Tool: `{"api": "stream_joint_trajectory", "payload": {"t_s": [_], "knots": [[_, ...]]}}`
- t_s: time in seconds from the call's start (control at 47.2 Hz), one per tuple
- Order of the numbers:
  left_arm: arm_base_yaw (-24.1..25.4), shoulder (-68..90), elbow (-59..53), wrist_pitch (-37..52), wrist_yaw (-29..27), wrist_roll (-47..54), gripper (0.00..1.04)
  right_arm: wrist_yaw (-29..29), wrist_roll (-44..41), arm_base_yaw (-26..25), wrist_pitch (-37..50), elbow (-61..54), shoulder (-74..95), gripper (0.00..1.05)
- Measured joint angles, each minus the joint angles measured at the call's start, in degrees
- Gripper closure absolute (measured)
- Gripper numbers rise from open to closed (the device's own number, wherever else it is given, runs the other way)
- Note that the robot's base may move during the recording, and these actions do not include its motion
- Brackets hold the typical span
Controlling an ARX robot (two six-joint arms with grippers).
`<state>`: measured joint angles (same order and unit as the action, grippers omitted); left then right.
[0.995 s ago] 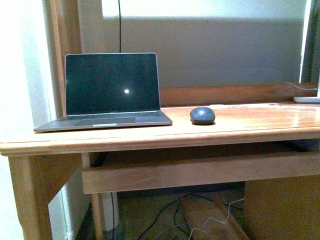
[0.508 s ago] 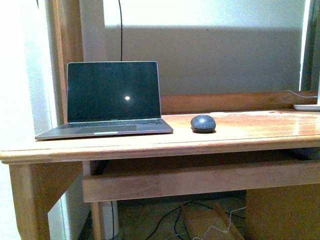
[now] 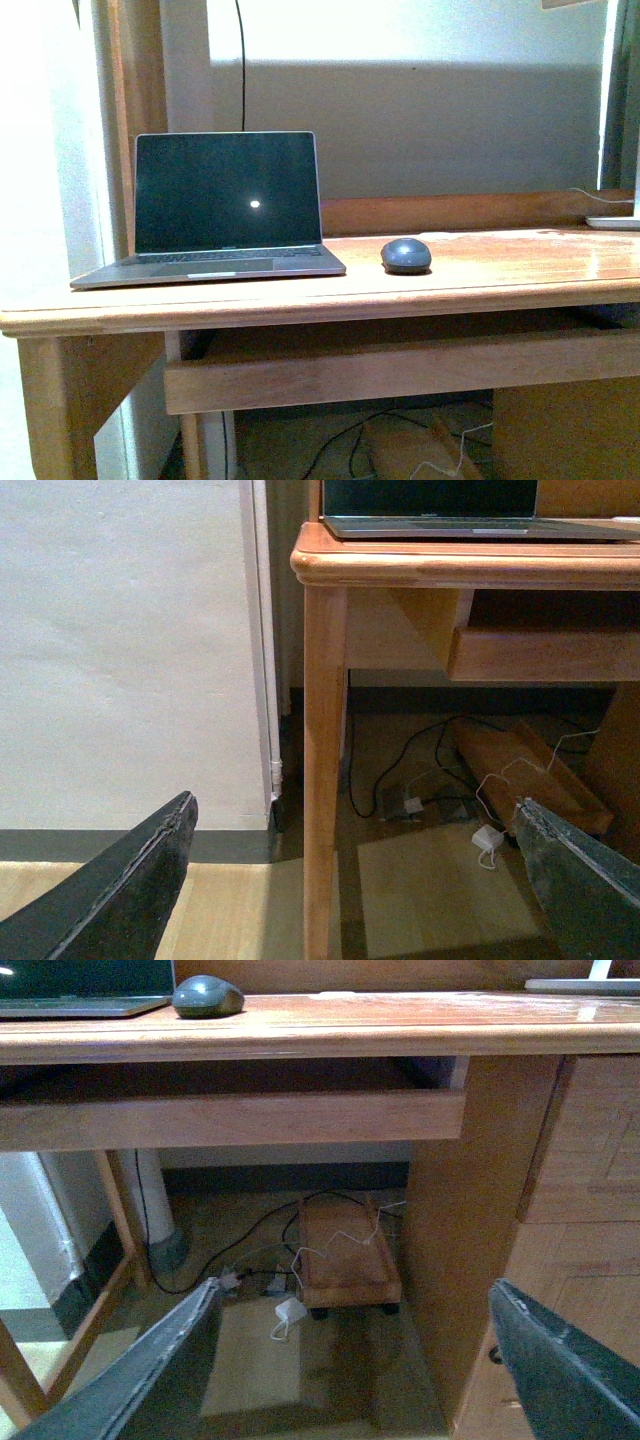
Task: Place mouse
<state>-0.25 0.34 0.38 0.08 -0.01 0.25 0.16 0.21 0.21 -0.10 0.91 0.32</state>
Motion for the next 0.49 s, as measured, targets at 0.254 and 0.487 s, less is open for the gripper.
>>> {"api": "stream_joint_trajectory", "payload": {"t_s": [0.254, 0.487], "knots": [[0.0, 0.0, 0.0, 0.0, 0.0, 0.0, 0.08, 0.0, 0.0, 0.0, 0.0, 0.0, 0.0, 0.07], [0.0, 0.0, 0.0, 0.0, 0.0, 0.0, 0.08, 0.0, 0.0, 0.0, 0.0, 0.0, 0.0, 0.07]]}}
